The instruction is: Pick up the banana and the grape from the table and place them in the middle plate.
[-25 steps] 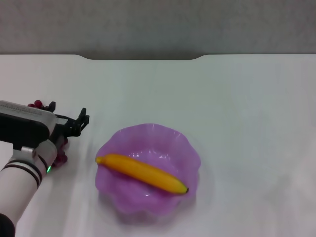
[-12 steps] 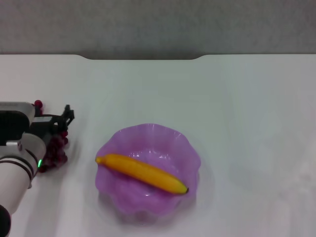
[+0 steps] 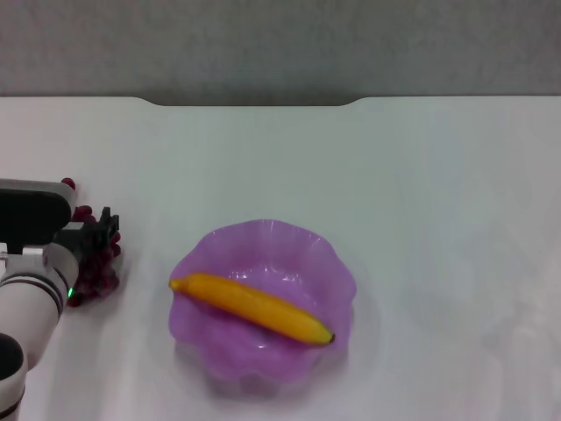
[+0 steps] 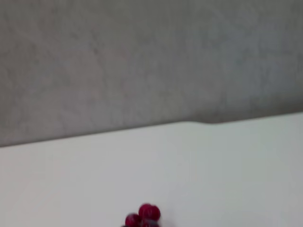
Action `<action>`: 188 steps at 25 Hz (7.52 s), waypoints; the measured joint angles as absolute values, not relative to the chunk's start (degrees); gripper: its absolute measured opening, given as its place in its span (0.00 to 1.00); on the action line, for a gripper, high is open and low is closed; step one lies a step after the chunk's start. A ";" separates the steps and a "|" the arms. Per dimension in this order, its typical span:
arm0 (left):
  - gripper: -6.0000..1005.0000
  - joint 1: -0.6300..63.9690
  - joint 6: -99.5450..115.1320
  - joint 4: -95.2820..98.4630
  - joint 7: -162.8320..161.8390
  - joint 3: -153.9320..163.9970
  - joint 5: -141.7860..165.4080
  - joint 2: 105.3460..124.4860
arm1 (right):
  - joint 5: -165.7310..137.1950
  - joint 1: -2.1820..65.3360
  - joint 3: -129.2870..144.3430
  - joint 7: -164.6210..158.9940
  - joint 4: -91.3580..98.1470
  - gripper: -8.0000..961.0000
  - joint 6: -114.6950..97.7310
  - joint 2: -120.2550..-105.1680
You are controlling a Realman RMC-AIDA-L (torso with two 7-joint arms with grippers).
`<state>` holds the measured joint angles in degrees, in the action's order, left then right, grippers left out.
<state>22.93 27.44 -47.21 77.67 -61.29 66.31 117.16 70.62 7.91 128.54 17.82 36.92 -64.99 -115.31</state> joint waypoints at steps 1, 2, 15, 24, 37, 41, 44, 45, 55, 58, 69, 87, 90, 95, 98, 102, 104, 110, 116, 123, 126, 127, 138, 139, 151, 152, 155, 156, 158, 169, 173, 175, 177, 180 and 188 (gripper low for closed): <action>0.83 22.97 27.16 -47.45 79.42 -61.24 64.69 117.16 | 70.62 7.91 128.55 17.83 36.93 0.01 -64.99 -115.31; 0.83 23.00 26.92 -47.68 81.00 -61.21 63.42 117.15 | 70.62 7.91 128.55 17.83 36.97 0.01 -64.99 -115.31; 0.82 23.51 26.78 -47.24 93.29 -61.43 52.35 117.03 | 69.70 8.01 129.21 17.75 37.76 0.01 -65.03 -115.25; 0.80 24.63 26.17 -44.72 96.91 -61.23 48.39 117.04 | 69.13 8.41 129.81 17.68 37.88 0.01 -65.19 -115.22; 0.77 24.61 23.52 -44.11 98.29 -61.10 48.24 117.00 | 68.78 8.53 129.88 17.20 37.81 0.01 -65.26 -115.22; 0.74 24.58 22.77 -44.11 98.75 -61.08 48.22 116.94 | 68.42 8.53 129.90 17.16 37.75 0.01 -65.25 -115.22; 0.72 24.53 22.60 -44.11 100.50 -61.08 48.22 116.98 | 68.41 8.53 129.90 17.15 37.71 0.01 -65.26 -115.22; 0.71 24.51 22.56 -44.11 101.09 -61.08 48.22 117.02 | 68.41 8.53 129.90 17.15 37.72 0.01 -65.28 -115.22; 0.64 24.15 22.73 -44.32 101.96 -60.54 48.20 117.15 | 68.42 8.43 129.90 17.06 37.82 0.01 -65.71 -115.22; 0.58 24.04 23.08 -44.53 102.02 -59.27 48.48 117.12 | 68.44 8.40 129.90 17.05 37.73 0.01 -65.72 -115.22; 0.53 23.99 23.19 -44.57 102.13 -58.97 48.66 116.99 | 68.47 8.52 129.90 17.05 37.67 0.01 -65.69 -115.22; 0.51 24.32 26.11 -44.62 102.75 -59.44 48.47 117.07 | 68.29 8.53 129.90 15.46 37.43 0.01 -65.87 -115.13; 0.50 24.33 26.33 -44.62 102.77 -59.16 48.67 117.07 | 68.28 8.58 129.90 15.46 37.47 0.01 -65.92 -115.13; 0.48 24.19 29.34 -44.96 103.28 -56.94 51.04 117.26 | 68.28 8.67 129.90 15.46 37.38 0.01 -65.92 -115.13; 0.48 24.13 29.93 -45.50 103.23 -56.69 50.93 117.27 | 68.29 8.84 129.90 15.46 37.36 0.01 -65.92 -115.13; 0.47 23.96 29.64 -46.05 102.93 -56.78 50.73 117.18 | 68.29 8.91 129.90 15.47 37.35 0.01 -65.92 -115.13; 0.47 23.87 29.38 -46.34 102.81 -56.96 50.66 117.16 | 68.29 8.91 129.90 15.47 37.35 0.01 -65.92 -115.13; 0.46 23.14 29.27 -47.80 102.08 -57.23 50.62 117.03 | 68.29 8.91 129.90 15.46 37.24 0.01 -65.92 -115.13; 0.45 23.17 29.89 -47.85 101.75 -57.63 50.70 116.98 | 68.29 9.03 129.90 15.47 37.18 0.01 -65.92 -115.13; 0.45 22.56 28.55 -48.82 98.64 -59.14 51.06 116.76 | 68.29 9.05 129.90 15.47 36.75 0.01 -65.92 -115.13; 0.45 22.25 27.36 -48.99 97.85 -60.20 51.10 116.73 | 68.29 9.05 129.90 15.46 36.72 0.01 -65.92 -115.13; 0.45 21.94 26.12 -49.04 97.69 -61.04 51.14 116.73 | 68.29 9.05 129.90 15.46 36.72 0.01 -65.92 -115.13; 0.44 17.78 6.54 -48.83 97.84 -74.64 51.25 116.77 | 68.29 9.21 129.90 15.39 36.74 0.01 -65.92 -115.14; 0.44 17.59 5.47 -48.70 97.87 -75.35 51.25 116.78 | 68.29 9.23 129.90 15.34 36.72 0.01 -65.92 -115.13; 0.43 16.77 -2.98 -49.13 100.92 -80.71 51.03 117.09 | 68.29 9.38 129.90 14.85 36.56 0.01 -65.92 -115.13; 0.43 16.76 -4.83 -49.14 101.51 -82.12 50.90 117.13 | 68.29 9.43 129.90 14.85 36.56 0.01 -65.92 -115.13; 0.43 16.74 -9.02 -49.14 102.64 -85.61 50.68 117.14 | 68.29 9.53 129.90 14.85 36.56 0.01 -65.92 -115.13; 0.42 16.71 -10.31 -49.14 103.02 -86.66 50.67 117.14 | 68.29 9.54 129.90 14.85 36.56 0.01 -65.92 -115.13; 0.39 16.68 -11.58 -49.14 103.63 -87.96 50.65 117.18 | 68.29 9.57 129.90 14.85 36.56 0.01 -65.92 -115.13; 0.38 16.70 -22.12 -49.11 111.87 -89.52 44.38 116.95 | 68.29 9.64 129.90 14.85 36.56 0.01 -65.92 -115.06; 0.38 16.70 -29.56 -48.92 114.90 -91.03 42.32 116.83 | 68.29 9.67 129.90 14.85 36.56 0.01 -65.92 -114.99; 0.38 16.64 -33.69 -48.86 115.32 -91.95 42.09 116.70 | 68.29 9.67 129.90 14.85 36.54 0.01 -65.91 -114.98; 0.37 16.37 -39.18 -48.83 115.55 -93.10 42.19 116.57 | 68.29 9.67 129.90 14.85 36.33 0.01 -65.88 -114.97; 0.37 16.00 -46.11 -49.42 115.51 -94.16 42.54 116.49 | 68.29 9.71 129.90 14.85 35.93 0.01 -65.71 -114.96; 0.36 13.38 -55.66 -54.44 113.63 -91.37 42.91 116.59 | 68.25 9.97 129.90 13.18 34.96 0.01 -65.64 -114.96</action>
